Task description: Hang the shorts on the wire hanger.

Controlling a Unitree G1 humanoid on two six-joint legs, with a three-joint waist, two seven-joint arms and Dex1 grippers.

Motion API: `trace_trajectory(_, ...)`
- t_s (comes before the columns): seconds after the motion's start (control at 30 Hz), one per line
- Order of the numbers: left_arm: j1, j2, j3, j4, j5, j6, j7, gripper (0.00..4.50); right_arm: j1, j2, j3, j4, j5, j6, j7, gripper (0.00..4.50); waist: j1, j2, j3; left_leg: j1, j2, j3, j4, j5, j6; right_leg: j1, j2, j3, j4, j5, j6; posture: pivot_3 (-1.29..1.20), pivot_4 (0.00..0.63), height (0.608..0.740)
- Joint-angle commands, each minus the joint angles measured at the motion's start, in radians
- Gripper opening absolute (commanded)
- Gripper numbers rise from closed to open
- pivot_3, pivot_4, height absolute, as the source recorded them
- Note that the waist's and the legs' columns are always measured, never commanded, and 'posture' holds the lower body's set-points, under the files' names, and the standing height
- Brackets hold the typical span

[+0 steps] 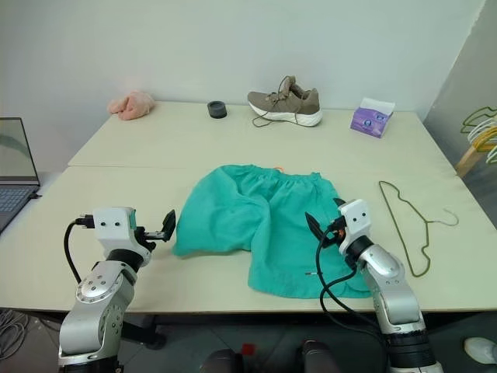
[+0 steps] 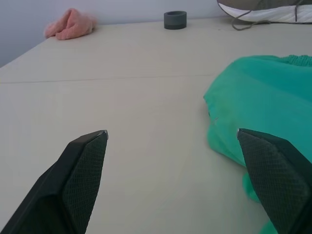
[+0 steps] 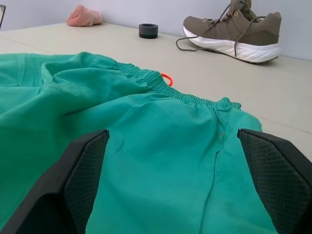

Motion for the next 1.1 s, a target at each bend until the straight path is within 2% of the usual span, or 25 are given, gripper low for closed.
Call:
trace_trajectory(0.03,0.005,0.006,0.004,-0.051,0.003,-0.019,-0.010,4.49,-0.023,-0.002,-0.012,-0.011,-0.005,-0.017,-0.006,4.50,0.002,0.000,0.000,0.000,0.000,0.000,0.000,0.000,0.000,0.000,0.000,0.000,0.000,0.000,0.000,0.08,0.059,0.740)
trace_trajectory(0.73,-0.001,0.027,-0.014,-0.035,0.039,-0.054,-0.055,4.49,-0.002,-0.029,0.021,-0.079,-0.022,-0.028,0.045,4.50,0.001,0.000,0.000,0.000,0.000,0.000,0.000,0.000,0.000,0.000,0.000,0.000,0.000,0.000,0.000,0.04,0.075,0.740)
trace_trajectory(0.97,-0.003,0.027,-0.034,-0.045,-0.033,-0.072,-0.158,4.49,0.001,-0.051,0.017,-0.099,-0.031,-0.036,0.052,4.50,-0.003,0.000,0.000,0.000,0.000,0.000,0.000,0.000,0.000,0.000,0.000,0.000,0.000,0.000,0.000,0.01,0.075,0.740)
trace_trajectory(1.1,-0.031,0.041,-0.042,-0.026,-0.017,-0.072,-0.164,4.49,0.001,-0.053,0.010,-0.102,-0.034,-0.038,0.041,4.50,-0.004,0.000,0.000,0.000,0.000,0.000,0.000,0.000,0.000,0.000,0.000,0.000,0.000,0.000,0.000,0.00,0.074,0.740)
